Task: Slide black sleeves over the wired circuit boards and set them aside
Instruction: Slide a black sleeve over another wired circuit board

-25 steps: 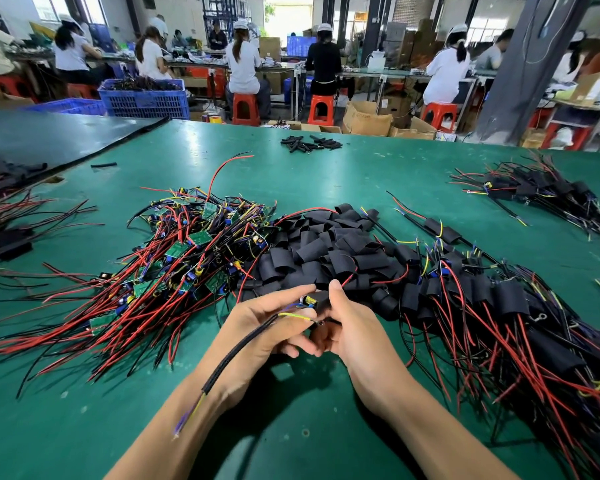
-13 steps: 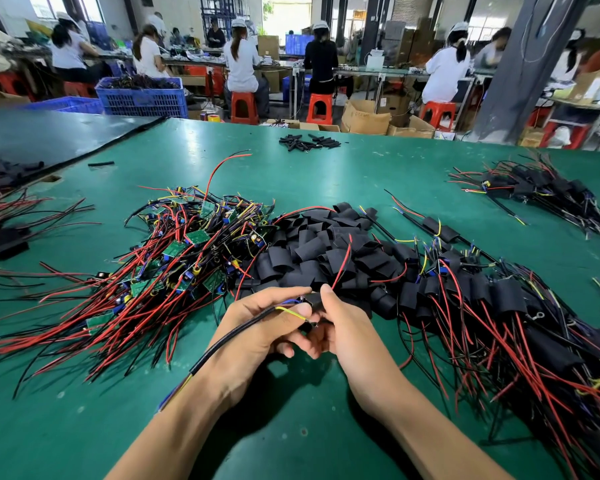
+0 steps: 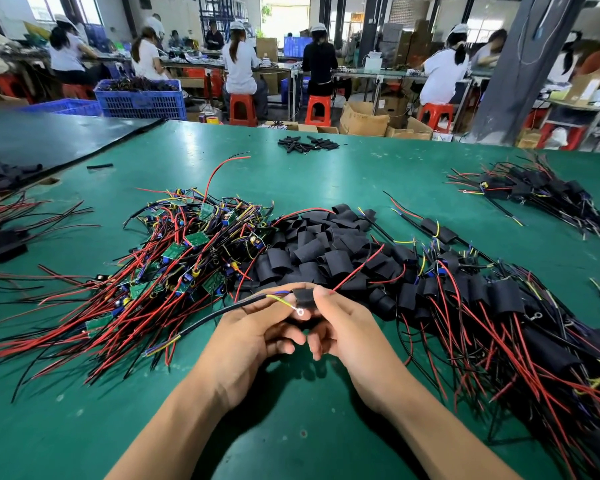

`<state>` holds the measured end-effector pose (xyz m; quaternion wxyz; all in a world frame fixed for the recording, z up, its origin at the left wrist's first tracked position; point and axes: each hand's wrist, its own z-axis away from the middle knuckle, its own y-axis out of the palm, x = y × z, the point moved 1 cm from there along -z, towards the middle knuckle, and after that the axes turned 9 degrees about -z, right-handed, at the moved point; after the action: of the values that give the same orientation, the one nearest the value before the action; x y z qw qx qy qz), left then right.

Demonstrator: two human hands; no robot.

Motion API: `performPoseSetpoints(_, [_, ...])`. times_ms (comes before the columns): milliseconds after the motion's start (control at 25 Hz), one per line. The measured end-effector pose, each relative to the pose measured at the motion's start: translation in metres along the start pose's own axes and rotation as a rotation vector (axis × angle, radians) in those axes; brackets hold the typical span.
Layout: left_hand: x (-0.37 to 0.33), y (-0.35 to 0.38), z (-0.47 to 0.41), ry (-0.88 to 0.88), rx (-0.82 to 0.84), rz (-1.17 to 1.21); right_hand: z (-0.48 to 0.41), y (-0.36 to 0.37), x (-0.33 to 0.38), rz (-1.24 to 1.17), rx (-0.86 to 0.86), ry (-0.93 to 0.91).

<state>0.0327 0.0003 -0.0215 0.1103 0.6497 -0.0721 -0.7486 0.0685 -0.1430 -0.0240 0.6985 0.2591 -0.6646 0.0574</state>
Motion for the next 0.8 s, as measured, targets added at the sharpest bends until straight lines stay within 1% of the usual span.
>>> performPoseSetpoints(280, [-0.002, -0.01, -0.004, -0.039, -0.018, 0.021, 0.001, -0.002, 0.002, -0.117, 0.01, 0.068])
performPoseSetpoints(360, [-0.003, -0.009, -0.004, -0.046, -0.015, 0.004, 0.002, -0.001, 0.004, -0.207, 0.019, 0.144])
performPoseSetpoints(440, [-0.005, -0.008, -0.003, -0.038, -0.001, -0.005, 0.004, -0.004, 0.008, -0.257, 0.08, 0.25])
performPoseSetpoints(560, [-0.011, -0.006, 0.0, 0.001, 0.016, 0.048, 0.01, -0.006, 0.013, -0.242, 0.254, 0.41])
performPoseSetpoints(600, [-0.012, -0.007, 0.0, 0.004, 0.013, 0.07, 0.012, -0.006, 0.013, -0.249, 0.286, 0.443])
performPoseSetpoints(680, [-0.011, -0.008, -0.002, -0.007, 0.003, 0.088, 0.012, -0.003, 0.012, -0.3, 0.26, 0.444])
performPoseSetpoints(800, [-0.008, -0.008, -0.003, -0.001, 0.006, 0.066, 0.006, 0.0, 0.014, -0.463, 0.098, 0.318])
